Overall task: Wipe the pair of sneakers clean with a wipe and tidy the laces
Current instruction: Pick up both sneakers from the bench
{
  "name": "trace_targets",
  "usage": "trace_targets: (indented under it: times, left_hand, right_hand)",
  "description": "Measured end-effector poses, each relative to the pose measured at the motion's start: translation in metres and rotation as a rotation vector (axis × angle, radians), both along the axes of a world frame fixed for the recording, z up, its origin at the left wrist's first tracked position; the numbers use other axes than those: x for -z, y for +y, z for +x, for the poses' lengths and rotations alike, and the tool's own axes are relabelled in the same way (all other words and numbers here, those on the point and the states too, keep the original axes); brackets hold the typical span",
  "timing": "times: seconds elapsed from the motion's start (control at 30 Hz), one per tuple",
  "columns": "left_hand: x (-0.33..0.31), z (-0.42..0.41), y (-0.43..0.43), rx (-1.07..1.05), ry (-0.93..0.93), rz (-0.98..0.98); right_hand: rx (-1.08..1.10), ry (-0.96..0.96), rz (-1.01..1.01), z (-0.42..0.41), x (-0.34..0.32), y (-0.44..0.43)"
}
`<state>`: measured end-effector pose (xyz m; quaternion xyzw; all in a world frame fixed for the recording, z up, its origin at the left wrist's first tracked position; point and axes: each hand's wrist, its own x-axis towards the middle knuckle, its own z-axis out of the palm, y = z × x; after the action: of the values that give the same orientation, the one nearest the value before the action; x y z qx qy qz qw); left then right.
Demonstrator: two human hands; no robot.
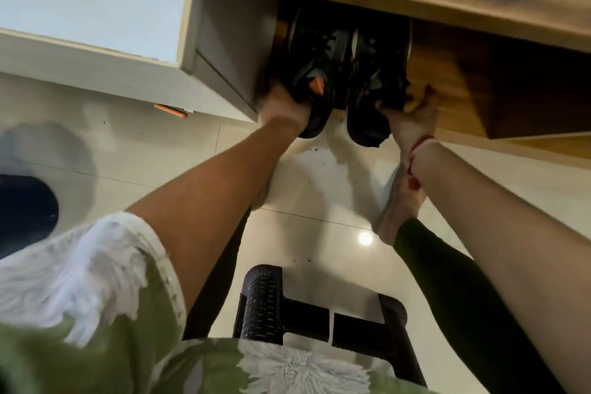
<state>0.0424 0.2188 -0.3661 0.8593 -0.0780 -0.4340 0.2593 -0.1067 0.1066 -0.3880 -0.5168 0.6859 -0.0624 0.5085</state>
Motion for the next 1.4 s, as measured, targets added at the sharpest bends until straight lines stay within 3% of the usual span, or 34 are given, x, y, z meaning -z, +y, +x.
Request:
trace_targets:
  times: [0.07, 0.13, 0.17, 0.33, 0.43, 0.6, 0.8, 1.1, 1.27, 1.4]
  left_hand:
    - [-0.001, -0.001, -0.001, -0.178, 0.066, 0.061]
    - [-0.004, -0.007, -0.003, -0.345, 0.359, 0.011]
    - [-0.004, -0.009, -0.004, -0.392, 0.444, -0.030]
    - [-0.004, -0.010, -0.018, -0.508, 0.459, -0.111]
    - [0.000, -0.007, -0.028, -0.450, 0.445, -0.149]
    - [-0.004, -0.001, -0.027, -0.546, 0.509, -0.210]
    - [-0.022, -0.012, -0.025, -0.768, 0.832, -0.384]
    - [-0.022, 0.003, -0.036, -0.801, 0.740, -0.376]
    - [-0.026, 0.002, -0.027, -0.814, 0.784, -0.397]
    - [-0.035, -0.009, -0.010, -0.790, 0.685, -0.273]
  right_hand:
    - [0.169, 0.030, 0.199, -0.011, -0.004, 0.019]
    - [0.218, -0.109, 0.473, -0.010, -0.010, 0.030]
    - [0.224, -0.201, 0.518, -0.006, -0.011, 0.031]
    - [0.348, -0.228, 0.427, 0.022, -0.008, 0.031]
    - [0.351, -0.257, 0.408, 0.032, -0.011, 0.022]
    - [0.359, -0.346, 0.406, 0.032, -0.019, 0.010]
    - [0.589, -0.441, 0.538, 0.020, -0.022, 0.027]
    - [0.675, -0.647, 0.531, 0.053, -0.015, 0.016]
    - [0.640, -0.537, 0.494, 0.052, -0.033, 0.025]
    - [0.597, -0.421, 0.470, 0.041, -0.068, 0.044]
